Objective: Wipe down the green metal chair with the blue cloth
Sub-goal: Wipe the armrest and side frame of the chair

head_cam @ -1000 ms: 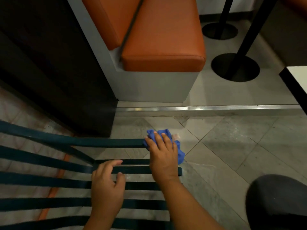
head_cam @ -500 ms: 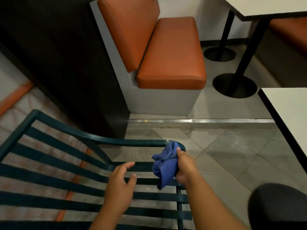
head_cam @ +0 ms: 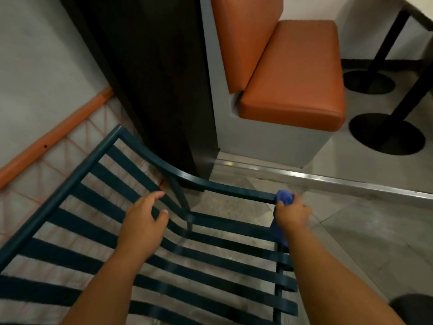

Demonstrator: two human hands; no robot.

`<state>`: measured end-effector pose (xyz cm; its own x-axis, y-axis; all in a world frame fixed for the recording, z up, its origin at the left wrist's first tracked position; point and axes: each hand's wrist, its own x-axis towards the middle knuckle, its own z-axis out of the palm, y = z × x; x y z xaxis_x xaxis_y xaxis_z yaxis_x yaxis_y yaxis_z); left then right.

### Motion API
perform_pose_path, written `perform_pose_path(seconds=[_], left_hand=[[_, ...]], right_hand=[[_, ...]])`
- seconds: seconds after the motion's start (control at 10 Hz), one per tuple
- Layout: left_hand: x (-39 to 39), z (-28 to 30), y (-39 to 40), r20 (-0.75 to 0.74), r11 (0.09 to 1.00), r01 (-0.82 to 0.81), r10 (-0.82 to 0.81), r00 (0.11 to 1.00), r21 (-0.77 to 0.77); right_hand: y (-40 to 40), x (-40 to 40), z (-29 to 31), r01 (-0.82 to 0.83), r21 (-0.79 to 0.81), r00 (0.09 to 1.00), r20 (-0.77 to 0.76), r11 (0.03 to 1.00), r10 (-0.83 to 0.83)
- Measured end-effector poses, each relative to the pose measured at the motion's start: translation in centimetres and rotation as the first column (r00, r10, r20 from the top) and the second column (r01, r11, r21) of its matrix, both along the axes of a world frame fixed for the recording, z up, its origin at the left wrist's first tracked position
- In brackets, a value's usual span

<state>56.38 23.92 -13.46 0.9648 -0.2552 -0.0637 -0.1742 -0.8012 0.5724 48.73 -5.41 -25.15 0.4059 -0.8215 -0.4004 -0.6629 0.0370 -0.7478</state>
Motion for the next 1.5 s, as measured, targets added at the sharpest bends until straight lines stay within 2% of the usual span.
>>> perform_pose_path(seconds=[0.1, 0.2, 0.3, 0.4, 0.6, 0.7, 0.8, 1.0, 1.2, 1.3, 1.4, 1.5], left_hand=[[1.6, 0.2, 1.0, 0.093, 0.999, -0.027, 0.024, 0.995, 0.03], [3.8, 1.1, 2.7, 0.271, 0.989, -0.109, 0.077, 0.959, 0.102], [6.4, 2.3, 5.5, 0.466, 0.944, -0.281, 0.172, 0.868, 0.173], [8.6, 3.2, 8.5, 0.513, 0.878, -0.433, 0.28, 0.812, 0.206], [9.0, 2.1, 11.3, 0.343, 0.901, -0.41, 0.343, 0.875, 0.146], [8.9, 1.7, 11.3, 0.367, 0.898, -0.374, 0.276, 0.888, 0.231], [9.1, 1.8, 11.1, 0.36, 0.891, -0.383, 0.284, 0.889, 0.244], [9.0, 1.5, 11.1, 0.387, 0.897, -0.391, 0.294, 0.874, 0.204], [8.7, 1.5, 11.2, 0.397, 0.906, -0.378, 0.281, 0.874, 0.192], [8.6, 1.7, 11.4, 0.381, 0.91, -0.362, 0.267, 0.885, 0.204], [8.7, 2.0, 11.5, 0.337, 0.918, -0.34, 0.26, 0.905, 0.206], [8.8, 2.1, 12.2, 0.28, 0.935, -0.304, 0.248, 0.928, 0.181]], right_hand=[[1.5, 3.2, -1.1, -0.067, -0.058, 0.961, -0.271, 0.996, 0.049], [4.7, 6.4, -1.7, -0.258, -0.135, 0.954, -0.191, 0.957, 0.23], [8.4, 10.3, -1.1, -0.389, -0.124, 0.911, -0.199, 0.913, 0.361], [10.2, 14.2, -0.5, -0.51, -0.063, 0.841, -0.246, 0.858, 0.482], [14.5, 20.7, 1.6, -0.692, -0.006, 0.686, -0.318, 0.722, 0.654], [16.2, 22.2, 2.8, -0.636, 0.022, 0.763, -0.135, 0.771, 0.633], [18.2, 24.2, 3.9, -0.617, 0.019, 0.786, 0.062, 0.786, 0.615], [20.9, 26.3, 5.8, -0.594, 0.026, 0.781, 0.255, 0.804, 0.57], [23.2, 27.6, 9.6, -0.611, -0.026, 0.703, 0.442, 0.792, 0.557], [24.4, 27.4, 11.8, -0.672, -0.225, 0.57, 0.452, 0.706, 0.686], [25.7, 26.6, 12.8, -0.704, -0.442, 0.457, 0.318, 0.556, 0.831], [27.1, 25.2, 13.4, -0.75, -0.499, 0.401, 0.179, 0.434, 0.898]])
